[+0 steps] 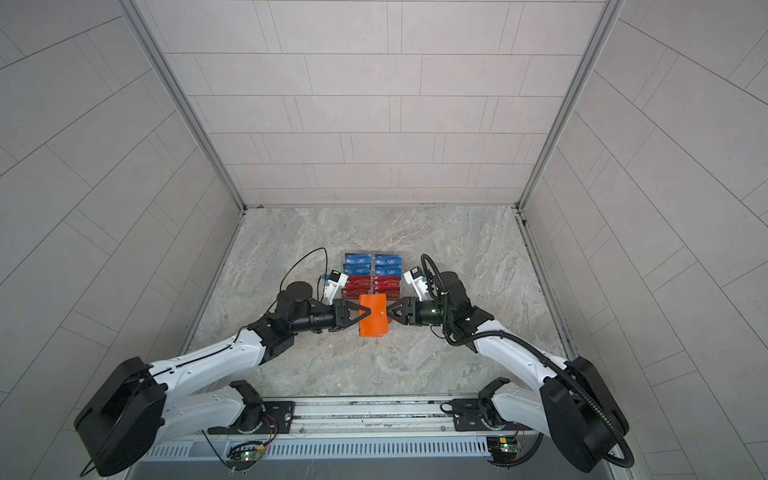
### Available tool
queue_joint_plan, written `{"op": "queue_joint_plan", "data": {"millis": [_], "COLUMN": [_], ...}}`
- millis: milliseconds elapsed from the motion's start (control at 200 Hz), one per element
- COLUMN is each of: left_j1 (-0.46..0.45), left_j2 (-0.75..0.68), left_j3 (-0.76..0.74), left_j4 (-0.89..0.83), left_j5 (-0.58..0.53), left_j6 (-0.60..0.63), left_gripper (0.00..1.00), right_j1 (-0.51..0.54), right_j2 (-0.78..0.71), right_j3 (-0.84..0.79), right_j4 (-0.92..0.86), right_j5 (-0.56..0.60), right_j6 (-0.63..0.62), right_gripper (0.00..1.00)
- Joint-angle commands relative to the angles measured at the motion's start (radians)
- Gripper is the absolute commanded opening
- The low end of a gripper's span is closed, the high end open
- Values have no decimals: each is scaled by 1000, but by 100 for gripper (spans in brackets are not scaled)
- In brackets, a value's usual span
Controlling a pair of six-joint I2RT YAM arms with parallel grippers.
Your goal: Put the credit cards into the card holder
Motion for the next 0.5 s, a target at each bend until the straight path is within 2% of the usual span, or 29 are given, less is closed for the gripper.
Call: {"op": "queue_joint_plan", "data": {"millis": [0, 260, 496], "left_j1": [-1, -1, -1], "left_j2": [14, 11, 10], "left_j3": [2, 4, 4], "left_j4": [40, 43, 45], "left_j5": [28, 35, 35], "left_j6": [0, -4, -8], "left_gripper": [10, 10, 10], "right_j1": [5, -14, -25], "right_j2": [-31, -62, -97], "right_j3": [-8, -14, -28], "right_j4": [37, -62, -75], "right_j5": [-46, -51, -59], "right_j6": [13, -46, -45], "right_gripper": [50, 51, 65]}}
